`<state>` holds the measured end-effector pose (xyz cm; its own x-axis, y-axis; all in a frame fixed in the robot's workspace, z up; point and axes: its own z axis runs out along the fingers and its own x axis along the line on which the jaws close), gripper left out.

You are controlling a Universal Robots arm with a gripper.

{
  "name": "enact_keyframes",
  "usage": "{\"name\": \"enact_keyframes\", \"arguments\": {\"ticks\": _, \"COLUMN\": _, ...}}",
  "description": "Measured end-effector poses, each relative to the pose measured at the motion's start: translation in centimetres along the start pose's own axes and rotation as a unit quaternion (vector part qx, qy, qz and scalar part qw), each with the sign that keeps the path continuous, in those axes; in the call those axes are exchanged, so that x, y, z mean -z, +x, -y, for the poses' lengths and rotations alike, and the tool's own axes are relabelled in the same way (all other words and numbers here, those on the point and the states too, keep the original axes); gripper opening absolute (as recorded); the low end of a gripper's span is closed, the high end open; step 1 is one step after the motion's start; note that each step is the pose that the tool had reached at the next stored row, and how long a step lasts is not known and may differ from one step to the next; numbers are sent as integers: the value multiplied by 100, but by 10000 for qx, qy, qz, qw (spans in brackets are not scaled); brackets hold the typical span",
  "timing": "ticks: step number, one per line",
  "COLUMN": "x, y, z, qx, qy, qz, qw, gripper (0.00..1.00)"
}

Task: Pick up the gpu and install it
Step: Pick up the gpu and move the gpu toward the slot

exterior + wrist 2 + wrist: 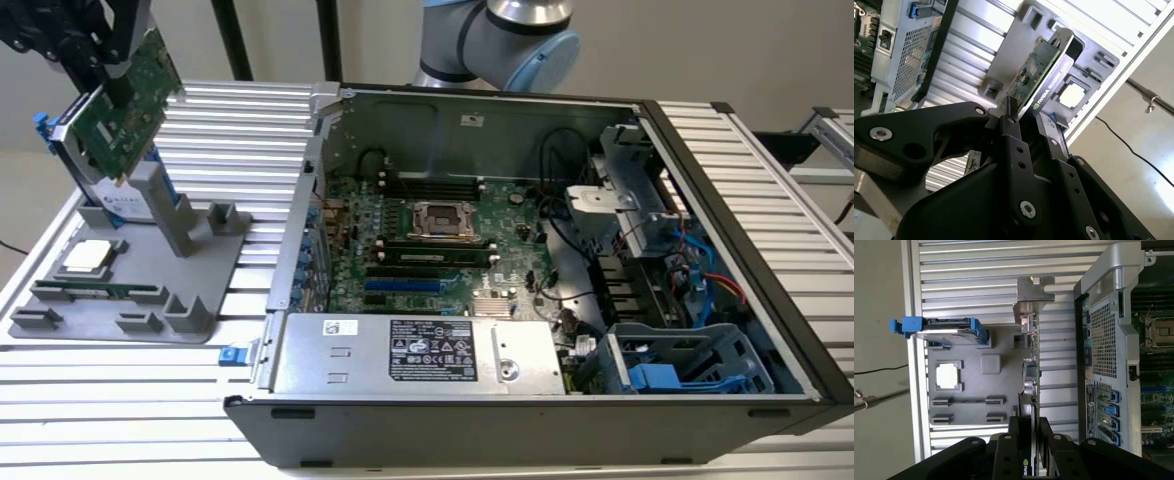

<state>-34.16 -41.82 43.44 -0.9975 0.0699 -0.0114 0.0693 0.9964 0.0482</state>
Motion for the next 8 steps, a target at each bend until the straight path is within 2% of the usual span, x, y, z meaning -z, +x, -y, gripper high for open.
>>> {"name": "enact_keyframes", "arguments": {"ticks": 4, "x": 0, "y": -21, "z": -2, "qx": 0, "qy": 0, "qz": -1, "qw": 10000, "gripper": 0}}
{"name": "enact_keyframes", "arguments": {"ticks": 8, "x": -1, "y": -80, "z": -6, "qx": 0, "qy": 0, "qz": -1, "qw": 10000, "gripper": 0}}
